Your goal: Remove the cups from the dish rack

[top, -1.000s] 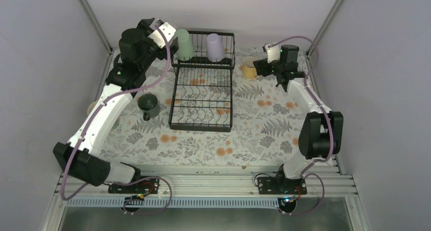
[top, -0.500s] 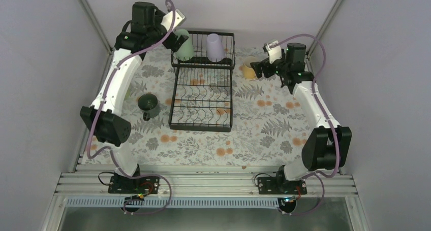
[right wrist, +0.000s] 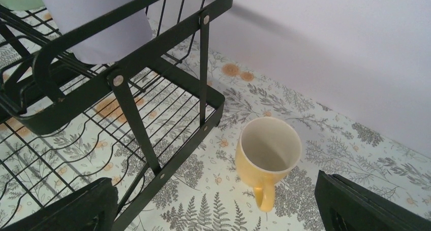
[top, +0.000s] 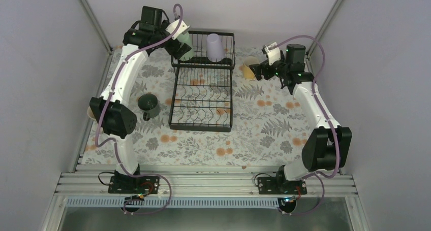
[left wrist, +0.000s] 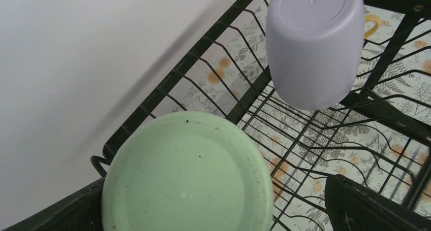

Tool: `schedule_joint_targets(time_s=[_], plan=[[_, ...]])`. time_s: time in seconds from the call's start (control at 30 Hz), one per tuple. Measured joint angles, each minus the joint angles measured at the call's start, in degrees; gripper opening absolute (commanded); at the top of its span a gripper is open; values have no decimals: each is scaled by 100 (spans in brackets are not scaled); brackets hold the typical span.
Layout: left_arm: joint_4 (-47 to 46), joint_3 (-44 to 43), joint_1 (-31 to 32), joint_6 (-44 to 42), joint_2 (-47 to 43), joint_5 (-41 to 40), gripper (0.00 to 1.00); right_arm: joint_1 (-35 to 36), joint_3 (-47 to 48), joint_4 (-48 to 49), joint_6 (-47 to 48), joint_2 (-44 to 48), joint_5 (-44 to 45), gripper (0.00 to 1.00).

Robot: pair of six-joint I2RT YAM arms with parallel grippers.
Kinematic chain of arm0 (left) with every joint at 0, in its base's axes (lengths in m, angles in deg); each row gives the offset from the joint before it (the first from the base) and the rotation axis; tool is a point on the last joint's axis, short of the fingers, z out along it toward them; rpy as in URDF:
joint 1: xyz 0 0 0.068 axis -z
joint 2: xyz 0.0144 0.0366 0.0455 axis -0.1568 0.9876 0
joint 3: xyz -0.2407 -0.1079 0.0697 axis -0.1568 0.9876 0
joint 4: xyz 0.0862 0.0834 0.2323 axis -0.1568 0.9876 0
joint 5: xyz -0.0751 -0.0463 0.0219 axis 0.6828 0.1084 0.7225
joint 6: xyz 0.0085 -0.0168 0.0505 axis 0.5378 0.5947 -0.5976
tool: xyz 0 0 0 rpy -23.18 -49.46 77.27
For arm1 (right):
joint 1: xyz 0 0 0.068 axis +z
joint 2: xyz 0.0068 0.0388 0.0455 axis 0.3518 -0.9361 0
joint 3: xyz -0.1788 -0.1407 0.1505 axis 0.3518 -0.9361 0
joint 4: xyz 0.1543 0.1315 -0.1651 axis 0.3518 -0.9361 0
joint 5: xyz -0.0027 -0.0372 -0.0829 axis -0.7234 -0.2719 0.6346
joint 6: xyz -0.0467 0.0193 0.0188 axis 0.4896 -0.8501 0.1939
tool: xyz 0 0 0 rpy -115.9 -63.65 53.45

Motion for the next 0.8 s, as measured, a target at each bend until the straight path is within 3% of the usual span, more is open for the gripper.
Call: schedule_joint_targets(time_s=[0.17, 0.27, 0.4, 0.5, 0.8], plan=[[0, -31, -37, 9, 181, 33, 97, 0, -90, 0, 20, 26, -2, 100], [9, -168, -42, 39, 337, 42, 83, 0, -90, 2, 17, 28, -9, 100], [-2, -337, -44, 50, 452, 103, 71, 0, -90, 2, 17, 28, -15, 100], [-68, -308, -61, 92, 450, 168, 54, 0, -90, 2, 17, 31, -22, 100], [-278, 13, -111, 90, 275, 267, 44, 0, -92, -2, 15, 81, -37, 100]])
